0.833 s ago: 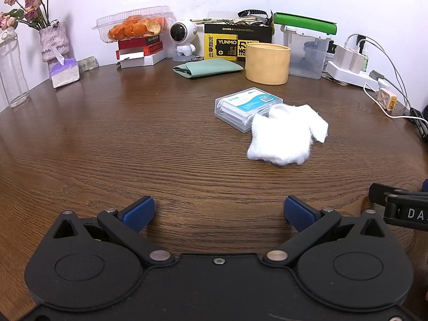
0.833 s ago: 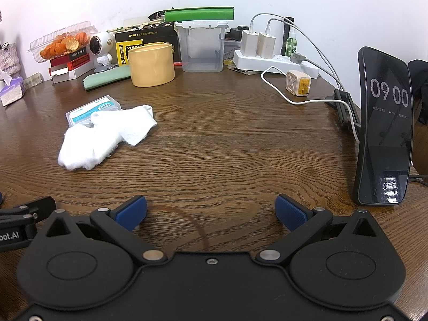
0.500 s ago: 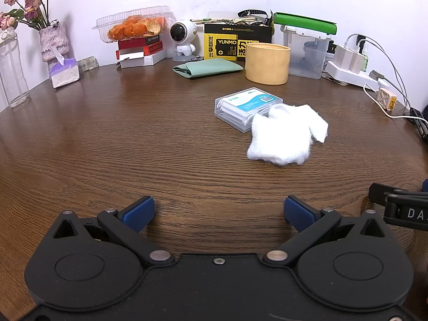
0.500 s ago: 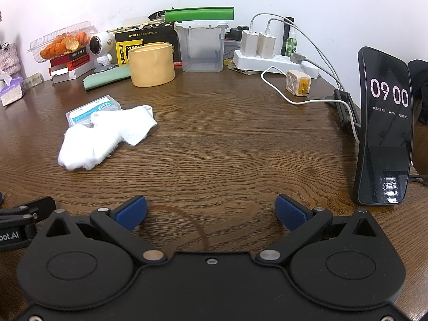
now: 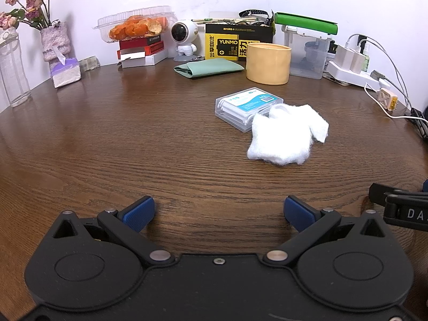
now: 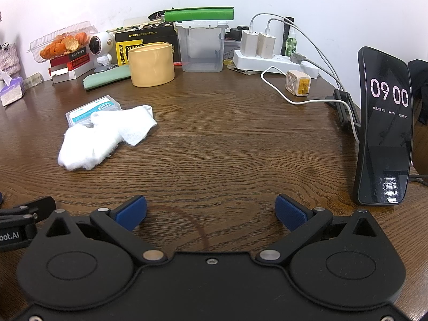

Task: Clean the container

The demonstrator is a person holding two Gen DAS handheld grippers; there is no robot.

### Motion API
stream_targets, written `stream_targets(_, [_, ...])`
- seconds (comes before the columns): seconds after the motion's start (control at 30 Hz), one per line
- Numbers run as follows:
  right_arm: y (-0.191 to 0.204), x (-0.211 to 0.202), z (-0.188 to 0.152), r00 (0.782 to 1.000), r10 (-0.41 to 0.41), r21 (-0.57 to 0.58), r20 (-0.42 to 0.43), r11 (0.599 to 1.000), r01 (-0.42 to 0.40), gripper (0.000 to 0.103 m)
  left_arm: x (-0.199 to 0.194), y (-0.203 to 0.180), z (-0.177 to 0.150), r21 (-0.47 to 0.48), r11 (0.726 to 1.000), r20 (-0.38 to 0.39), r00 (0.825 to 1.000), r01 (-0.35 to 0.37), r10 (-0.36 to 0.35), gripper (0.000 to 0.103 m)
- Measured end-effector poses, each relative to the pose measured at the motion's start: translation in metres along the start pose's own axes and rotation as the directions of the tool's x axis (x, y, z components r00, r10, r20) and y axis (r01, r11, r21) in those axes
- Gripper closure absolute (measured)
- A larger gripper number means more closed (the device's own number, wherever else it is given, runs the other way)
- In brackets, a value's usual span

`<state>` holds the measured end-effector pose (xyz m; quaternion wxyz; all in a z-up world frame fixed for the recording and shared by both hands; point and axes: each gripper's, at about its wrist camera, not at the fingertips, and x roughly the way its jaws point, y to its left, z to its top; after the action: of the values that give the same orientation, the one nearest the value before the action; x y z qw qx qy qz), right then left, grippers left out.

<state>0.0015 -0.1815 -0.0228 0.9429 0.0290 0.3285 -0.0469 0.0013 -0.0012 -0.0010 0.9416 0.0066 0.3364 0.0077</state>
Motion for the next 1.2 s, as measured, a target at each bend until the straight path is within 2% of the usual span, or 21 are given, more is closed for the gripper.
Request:
stream_targets(0.17, [-0.001, -0.002, -0.001, 1.000, 0.001, -0.001, 0.000, 1.000, -0.001, 0.000, 0.000, 0.000, 0.000, 0.010, 1.000, 0.002, 1.000, 0.016, -0.016, 0.000])
stream_targets(0.3, [-0.003, -0.003, 0.001, 1.000, 0.005, -0.003, 0.000, 1.000, -0.005, 0.000, -0.015, 0.012, 0.023, 0.098, 0.994, 0.057, 0.997, 0.047, -0.053, 0.000])
stream_targets(0.4, [-0.003, -0.002, 0.000, 1.000, 0.005, -0.002, 0.000, 1.000, -0.006, 0.000, -0.023, 0.015, 0.056, 0.252, 0.966, 0.158, 0.983, 0.050, -0.093, 0.000])
stream_targets(0.43, [-0.004, -0.002, 0.001, 1.000, 0.005, -0.002, 0.000, 1.000, -0.005, 0.000, -0.019, 0.018, 0.068, 0.275, 0.959, 0.177, 0.977, 0.070, -0.122, 0.000])
stream_targets(0.5, [-0.005, -0.002, 0.001, 1.000, 0.006, -0.002, 0.000, 1.000, -0.006, 0.000, -0.003, 0.026, 0.090, 0.262, 0.959, 0.190, 0.969, 0.106, -0.159, 0.000])
stream_targets(0.6, [-0.003, -0.002, 0.001, 1.000, 0.005, -0.003, 0.002, 1.000, -0.005, 0.000, 0.034, 0.030, 0.115, 0.253, 0.953, 0.121, 0.972, 0.168, -0.204, 0.000])
stream_targets(0.7, [-0.003, -0.002, 0.001, 1.000, 0.005, -0.003, 0.002, 1.000, -0.005, 0.000, 0.060, 0.017, 0.119, 0.363, 0.903, 0.065, 0.960, 0.230, -0.271, 0.000])
stream_targets(0.83, [-0.003, -0.002, 0.001, 1.000, 0.005, -0.003, 0.002, 1.000, -0.005, 0.000, 0.090, 0.007, 0.116, 0.397, 0.883, 0.001, 0.962, 0.251, -0.274, 0.000])
stream_targets(0.93, [-0.003, -0.003, 0.000, 1.000, 0.005, -0.003, 0.002, 1.000, -0.005, 0.000, 0.103, 0.006, 0.116, 0.406, 0.870, -0.034, 0.956, 0.280, -0.292, 0.001])
stream_targets(1.0, [-0.003, -0.003, 0.000, 1.000, 0.005, -0.003, 0.002, 1.000, -0.005, 0.000, 0.110, 0.005, 0.116, 0.408, 0.867, -0.054, 0.955, 0.287, -0.291, 0.005])
stream_targets(1.07, [-0.003, -0.003, 0.000, 1.000, 0.005, -0.003, 0.002, 1.000, -0.005, 0.000, 0.115, 0.007, 0.117, 0.397, 0.861, -0.081, 0.946, 0.318, -0.313, 0.013])
stream_targets(1.2, [-0.003, -0.003, 0.001, 1.000, 0.005, -0.003, 0.002, 1.000, -0.005, 0.000, 0.124, 0.009, 0.115, 0.385, 0.846, -0.120, 0.929, 0.367, -0.349, 0.021])
